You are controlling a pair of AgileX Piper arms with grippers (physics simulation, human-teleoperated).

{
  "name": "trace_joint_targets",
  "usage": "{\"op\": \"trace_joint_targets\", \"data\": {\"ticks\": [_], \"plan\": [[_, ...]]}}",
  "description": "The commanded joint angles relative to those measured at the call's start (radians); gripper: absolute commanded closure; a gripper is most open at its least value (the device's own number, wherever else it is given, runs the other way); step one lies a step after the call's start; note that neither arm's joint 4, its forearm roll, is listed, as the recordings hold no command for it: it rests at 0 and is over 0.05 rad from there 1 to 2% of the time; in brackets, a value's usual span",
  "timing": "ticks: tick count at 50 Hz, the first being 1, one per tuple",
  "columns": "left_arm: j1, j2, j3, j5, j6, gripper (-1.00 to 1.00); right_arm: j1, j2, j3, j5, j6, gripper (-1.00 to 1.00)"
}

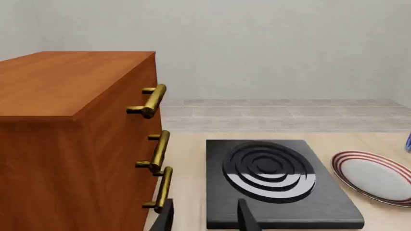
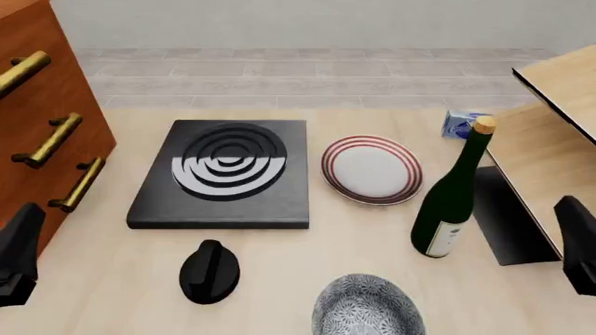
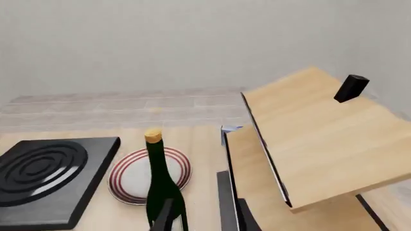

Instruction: Put the bowl on the stove.

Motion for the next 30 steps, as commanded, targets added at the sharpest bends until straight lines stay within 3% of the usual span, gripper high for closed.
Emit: {"op": "trace_joint_targets", "data": {"ticks": [1, 16, 28, 29, 30], "plan": [[0.0, 0.0, 0.0, 0.0, 0.0, -1.0, 0.028, -0.049, 0.048, -0.051, -0.042, -1.0], [0.0, 0.0, 0.0, 0.0, 0.0, -1.0, 0.043, -0.023, 0.049, -0.069, -0.06, -1.0], [0.0, 0.0, 0.0, 0.0, 0.0, -1.0, 0.108, 0.054, -0.021, -0.017, -0.083, -1.0], [0.0, 0.0, 0.0, 0.0, 0.0, -1.0, 0.188, 0.12, -0.11, 0.138, -0.131, -1.0], [0.0, 0.0, 0.0, 0.0, 0.0, -1.0, 0.206, 0.092, -0.122, 0.17, -0.121, -1.0]]}}
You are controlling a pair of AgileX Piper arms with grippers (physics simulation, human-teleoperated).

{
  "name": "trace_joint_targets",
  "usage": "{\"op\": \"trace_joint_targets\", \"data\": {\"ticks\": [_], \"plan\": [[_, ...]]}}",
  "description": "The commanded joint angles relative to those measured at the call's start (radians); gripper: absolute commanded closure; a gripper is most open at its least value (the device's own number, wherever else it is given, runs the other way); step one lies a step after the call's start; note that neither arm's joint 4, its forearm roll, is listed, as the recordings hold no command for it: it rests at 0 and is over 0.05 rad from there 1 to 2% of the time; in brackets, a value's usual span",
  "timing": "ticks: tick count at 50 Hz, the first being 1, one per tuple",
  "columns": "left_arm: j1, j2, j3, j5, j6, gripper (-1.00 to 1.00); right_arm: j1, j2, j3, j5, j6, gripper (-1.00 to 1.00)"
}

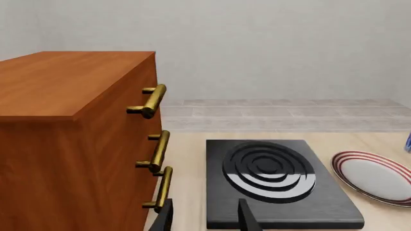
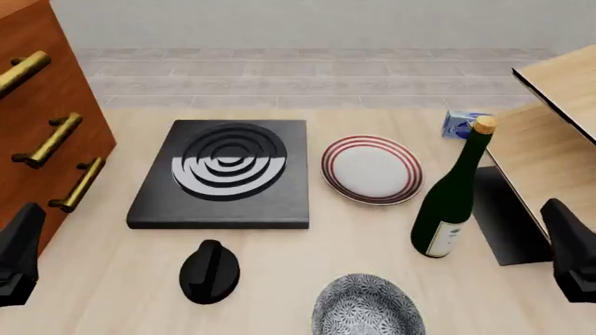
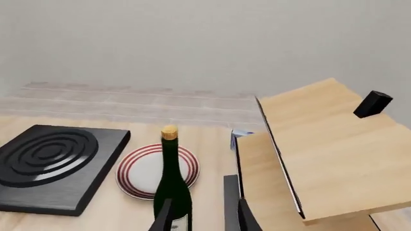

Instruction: Put the bowl on the stove.

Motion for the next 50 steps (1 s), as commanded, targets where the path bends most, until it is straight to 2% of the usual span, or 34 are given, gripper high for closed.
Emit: {"op": "trace_joint_targets", "data": {"ticks": [1, 4, 7, 8, 15, 20, 23, 25, 27, 30, 31, 36, 37, 40, 41, 50], "plan": [[0.0, 0.0, 0.0, 0.0, 0.0, -1.0, 0.134, 0.08, -0.134, 0.214, -0.047, -1.0], [0.0, 0.0, 0.0, 0.0, 0.0, -1.0, 0.139, 0.129, -0.138, 0.238, -0.045, -1.0], [0.0, 0.0, 0.0, 0.0, 0.0, -1.0, 0.149, 0.1, -0.159, 0.28, -0.055, -1.0], [0.0, 0.0, 0.0, 0.0, 0.0, -1.0, 0.15, 0.139, -0.157, 0.277, -0.066, -1.0], [0.0, 0.0, 0.0, 0.0, 0.0, -1.0, 0.177, 0.099, -0.212, 0.356, -0.047, -1.0], [0.0, 0.0, 0.0, 0.0, 0.0, -1.0, 0.236, 0.128, -0.248, 0.402, -0.023, -1.0], [0.0, 0.0, 0.0, 0.0, 0.0, -1.0, 0.261, 0.148, -0.264, 0.426, -0.035, -1.0], [0.0, 0.0, 0.0, 0.0, 0.0, -1.0, 0.282, 0.159, -0.273, 0.454, -0.016, -1.0], [0.0, 0.0, 0.0, 0.0, 0.0, -1.0, 0.289, 0.164, -0.275, 0.473, -0.031, -1.0], [0.0, 0.0, 0.0, 0.0, 0.0, -1.0, 0.298, 0.165, -0.284, 0.496, -0.016, -1.0], [0.0, 0.0, 0.0, 0.0, 0.0, -1.0, 0.431, 0.245, -0.287, 0.58, 0.068, -1.0], [0.0, 0.0, 0.0, 0.0, 0.0, -1.0, 0.453, 0.266, -0.29, 0.584, 0.086, -1.0], [0.0, 0.0, 0.0, 0.0, 0.0, -1.0, 0.534, 0.319, -0.288, 0.594, 0.14, -1.0], [0.0, 0.0, 0.0, 0.0, 0.0, -1.0, 0.542, 0.33, -0.293, 0.589, 0.148, -1.0], [0.0, 0.0, 0.0, 0.0, 0.0, -1.0, 0.618, 0.395, -0.286, 0.55, 0.206, -1.0], [0.0, 0.0, 0.0, 0.0, 0.0, -1.0, 0.669, 0.454, -0.282, 0.512, 0.243, -1.0]]}}
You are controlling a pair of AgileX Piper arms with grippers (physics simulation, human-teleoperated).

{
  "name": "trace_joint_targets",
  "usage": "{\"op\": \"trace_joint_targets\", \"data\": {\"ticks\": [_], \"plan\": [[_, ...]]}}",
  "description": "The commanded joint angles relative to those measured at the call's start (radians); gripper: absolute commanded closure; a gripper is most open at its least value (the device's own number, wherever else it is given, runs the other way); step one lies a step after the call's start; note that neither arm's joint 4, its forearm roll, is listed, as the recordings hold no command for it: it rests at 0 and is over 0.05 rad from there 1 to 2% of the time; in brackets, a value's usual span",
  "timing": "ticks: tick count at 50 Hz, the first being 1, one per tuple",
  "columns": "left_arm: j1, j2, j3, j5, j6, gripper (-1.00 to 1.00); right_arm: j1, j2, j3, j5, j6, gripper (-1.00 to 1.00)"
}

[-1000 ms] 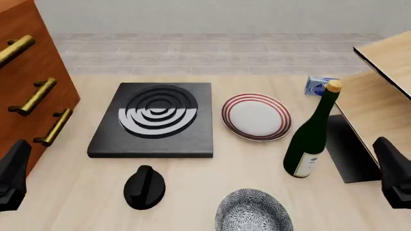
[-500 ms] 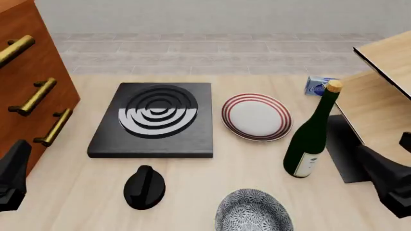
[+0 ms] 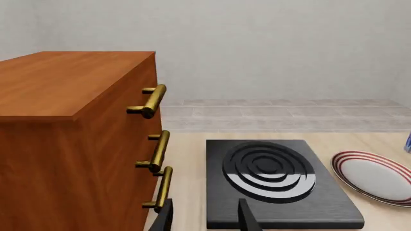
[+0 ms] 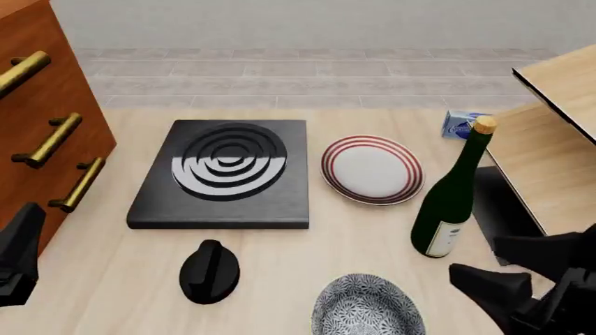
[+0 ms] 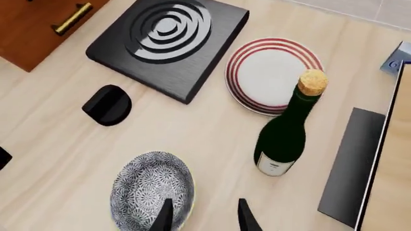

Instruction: Put the bowl on the stove.

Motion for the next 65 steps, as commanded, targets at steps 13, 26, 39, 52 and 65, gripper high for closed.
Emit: {"op": "trace_joint_targets", "data": {"ticks": [13, 26, 39, 52, 65], "plan": [[0.0, 0.0, 0.0, 0.0, 0.0, -1.0, 0.185, 0.195, 0.015, -0.091, 0.126, -1.0], [0.0, 0.0, 0.0, 0.0, 0.0, -1.0, 0.172, 0.266, 0.064, -0.182, 0.121, -1.0], [0.0, 0.0, 0.0, 0.0, 0.0, -1.0, 0.163, 0.358, 0.118, -0.305, 0.127, -1.0], [0.0, 0.0, 0.0, 0.0, 0.0, -1.0, 0.156, 0.437, 0.165, -0.416, 0.138, -1.0], [0.0, 0.0, 0.0, 0.0, 0.0, -1.0, 0.17, 0.548, 0.2, -0.549, 0.155, -1.0]]}}
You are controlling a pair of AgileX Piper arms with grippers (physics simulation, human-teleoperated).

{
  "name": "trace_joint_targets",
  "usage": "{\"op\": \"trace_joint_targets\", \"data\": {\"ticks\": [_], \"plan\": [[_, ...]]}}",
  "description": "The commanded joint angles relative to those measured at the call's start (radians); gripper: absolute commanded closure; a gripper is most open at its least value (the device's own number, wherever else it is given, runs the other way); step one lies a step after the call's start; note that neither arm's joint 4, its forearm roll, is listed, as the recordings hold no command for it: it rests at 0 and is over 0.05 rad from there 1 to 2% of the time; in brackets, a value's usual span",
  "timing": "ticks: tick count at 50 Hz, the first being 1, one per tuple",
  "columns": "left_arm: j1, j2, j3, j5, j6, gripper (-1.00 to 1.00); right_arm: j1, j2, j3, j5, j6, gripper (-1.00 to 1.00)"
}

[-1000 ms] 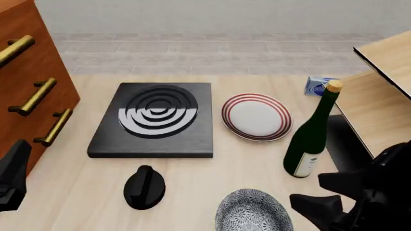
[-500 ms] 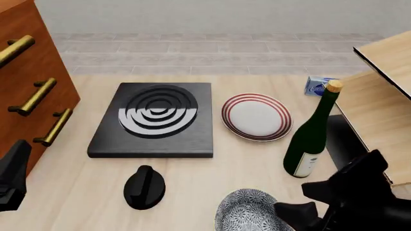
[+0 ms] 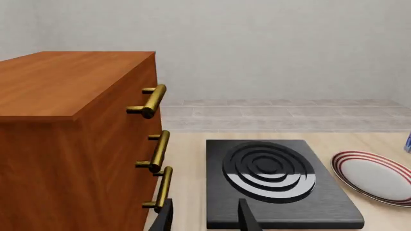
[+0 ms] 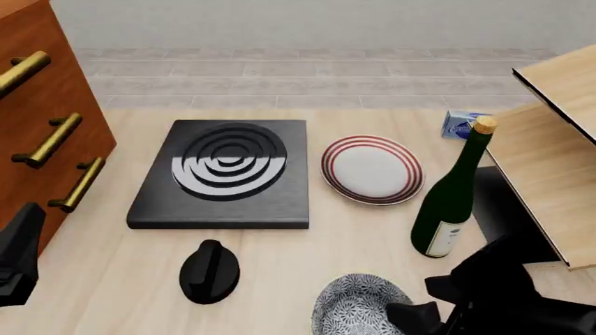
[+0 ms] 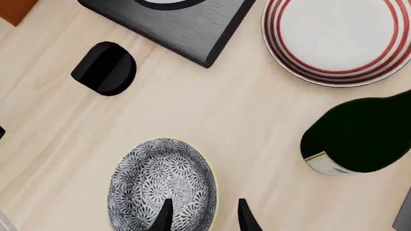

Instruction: Put the bowl on the stove.

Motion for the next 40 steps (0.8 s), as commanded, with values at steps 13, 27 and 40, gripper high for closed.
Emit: {"op": "trace_joint_targets", "data": {"ticks": [13, 27, 40], "plan": [[0.0, 0.0, 0.0, 0.0, 0.0, -1.0, 0.019, 0.186, 0.055, -0.217, 0.029, -1.0], [0.0, 0.0, 0.0, 0.0, 0.0, -1.0, 0.014, 0.318, 0.092, -0.365, 0.039, -1.0], [0.0, 0.0, 0.0, 0.0, 0.0, -1.0, 0.021, 0.343, 0.097, -0.393, 0.045, -1.0]]}}
